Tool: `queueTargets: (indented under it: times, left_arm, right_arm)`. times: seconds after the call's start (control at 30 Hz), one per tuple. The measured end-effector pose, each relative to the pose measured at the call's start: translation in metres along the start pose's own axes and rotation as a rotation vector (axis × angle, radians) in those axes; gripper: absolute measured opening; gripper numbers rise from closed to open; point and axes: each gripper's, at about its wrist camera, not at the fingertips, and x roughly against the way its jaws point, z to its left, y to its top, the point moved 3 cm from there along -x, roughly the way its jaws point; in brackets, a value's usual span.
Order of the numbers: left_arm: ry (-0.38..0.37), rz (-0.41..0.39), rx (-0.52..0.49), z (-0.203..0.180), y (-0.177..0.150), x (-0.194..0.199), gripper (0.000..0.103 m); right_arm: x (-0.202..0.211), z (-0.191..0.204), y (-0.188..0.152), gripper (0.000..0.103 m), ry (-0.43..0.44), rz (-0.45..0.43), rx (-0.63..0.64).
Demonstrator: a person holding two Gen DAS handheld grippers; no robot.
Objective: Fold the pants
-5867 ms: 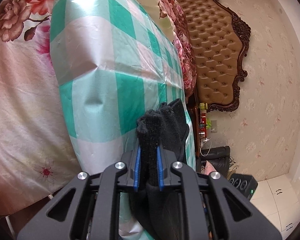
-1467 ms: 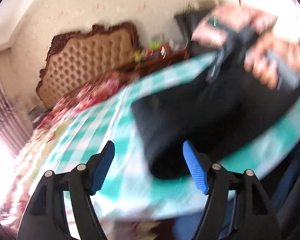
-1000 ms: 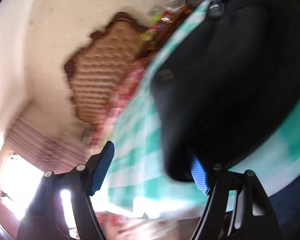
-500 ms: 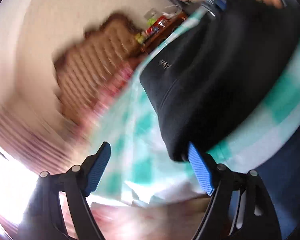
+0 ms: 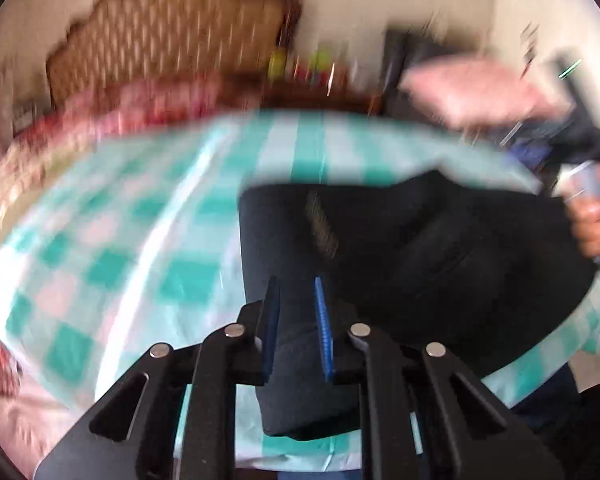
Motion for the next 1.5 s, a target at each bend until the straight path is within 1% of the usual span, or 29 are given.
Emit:
queueTargets:
  times: [0.03,0.07,0.13,0.2,0.23,0.33,0.4,0.47,0.5,0.57,0.6,0.63,0.7,0.73,0.77,0.8,0.87,0.93,1.0,1.07,1.13,1.17,1.23,1.27,1.3,1.33,1.43,1.5]
  left_arm:
    - [0.0,0.052,0.025,0.0,-0.008,-0.014,0.013]
    - [0.005,0.055,0.028,0.0,-0.009,-0.018,0.013]
    - [0.012,0.052,0.011,-0.002,-0.006,-0.019,0.013]
    - [0.0,0.06,0.04,-0.001,-0.004,-0.02,0.013]
    - [-0.003,0.064,0.048,-0.001,-0.004,-0.019,0.013]
    - [-0.018,0.062,0.077,0.0,-0.002,-0.012,0.012]
    - [-0.04,0.03,0.086,0.001,0.012,-0.006,0.013]
    - [-0.022,-0.01,0.079,0.005,0.036,-0.004,0.013]
    - [-0.025,-0.007,0.083,0.006,0.048,-0.008,0.013]
    - [-0.029,-0.008,0.097,0.012,0.071,-0.023,0.012]
    - [-0.006,0.003,0.104,0.016,0.08,-0.034,0.011]
    - [0.011,0.019,0.119,0.021,0.087,-0.043,0.007]
    - [-0.017,0.08,0.172,0.032,0.098,-0.068,0.006]
    - [-0.021,0.124,0.183,0.037,0.1,-0.082,0.005]
    - [-0.018,0.151,0.197,0.042,0.102,-0.095,0.004]
    - [-0.018,0.149,0.197,0.044,0.104,-0.098,0.004]
    - [-0.001,0.156,0.172,0.043,0.11,-0.101,0.003]
    - [0.001,0.154,0.187,0.045,0.11,-0.102,0.003]
    - [0.0,0.12,0.198,0.044,0.111,-0.092,0.003]
    - [-0.02,0.069,0.178,0.035,0.11,-0.076,0.003]
    - [-0.016,0.05,0.169,0.029,0.105,-0.065,0.003]
    - [-0.016,0.049,0.165,0.027,0.103,-0.064,0.004]
    - [-0.017,0.091,0.166,0.026,0.089,-0.069,0.004]
    - [-0.006,0.139,0.169,0.027,0.078,-0.08,0.004]
    - [-0.012,0.167,0.18,0.029,0.07,-0.087,0.004]
    - [-0.018,0.146,0.185,0.03,0.068,-0.087,0.004]
    - [-0.022,0.141,0.179,0.029,0.068,-0.085,0.005]
    - [-0.02,0.137,0.171,0.028,0.067,-0.085,0.005]
  right_arm:
    - [0.004,0.008,-0.001,0.083,0.004,-0.017,0.017]
    - [0.008,0.016,-0.003,0.086,0.007,-0.037,0.024]
    - [0.011,0.03,-0.009,0.086,-0.008,-0.066,0.01]
    - [0.008,0.042,-0.017,0.086,0.018,-0.065,-0.009]
    - [-0.001,0.052,-0.025,0.086,0.039,-0.037,0.01]
    - [-0.026,0.065,-0.043,0.086,0.054,0.056,0.07]
    - [-0.043,0.067,-0.057,0.086,-0.009,0.106,0.122]
    - [-0.06,0.064,-0.073,0.085,-0.05,0.162,0.155]
    - [-0.066,0.061,-0.079,0.086,-0.075,0.183,0.165]
    - [-0.067,0.063,-0.084,0.088,-0.108,0.178,0.2]
    - [-0.068,0.063,-0.086,0.088,-0.113,0.182,0.203]
    - [-0.068,0.063,-0.087,0.088,-0.119,0.183,0.2]
    - [-0.07,0.062,-0.088,0.088,-0.129,0.185,0.204]
    - [-0.07,0.062,-0.088,0.089,-0.131,0.187,0.203]
    - [-0.073,0.061,-0.089,0.09,-0.131,0.192,0.198]
    - [-0.075,0.06,-0.09,0.091,-0.125,0.207,0.182]
    - [-0.075,0.058,-0.09,0.091,-0.121,0.202,0.184]
    - [-0.075,0.059,-0.091,0.092,-0.121,0.201,0.183]
    - [-0.074,0.06,-0.092,0.092,-0.12,0.2,0.187]
    - [-0.073,0.06,-0.093,0.092,-0.118,0.201,0.187]
    - [-0.073,0.06,-0.093,0.092,-0.12,0.201,0.187]
    - [-0.073,0.06,-0.093,0.092,-0.12,0.2,0.187]
    - [-0.073,0.061,-0.093,0.092,-0.12,0.201,0.187]
    - [-0.073,0.061,-0.093,0.092,-0.122,0.201,0.187]
    - [-0.072,0.061,-0.094,0.092,-0.125,0.201,0.188]
    - [-0.073,0.061,-0.092,0.092,-0.127,0.201,0.191]
    - [-0.071,0.061,-0.088,0.091,-0.129,0.198,0.189]
    - [-0.065,0.063,-0.081,0.091,-0.118,0.169,0.182]
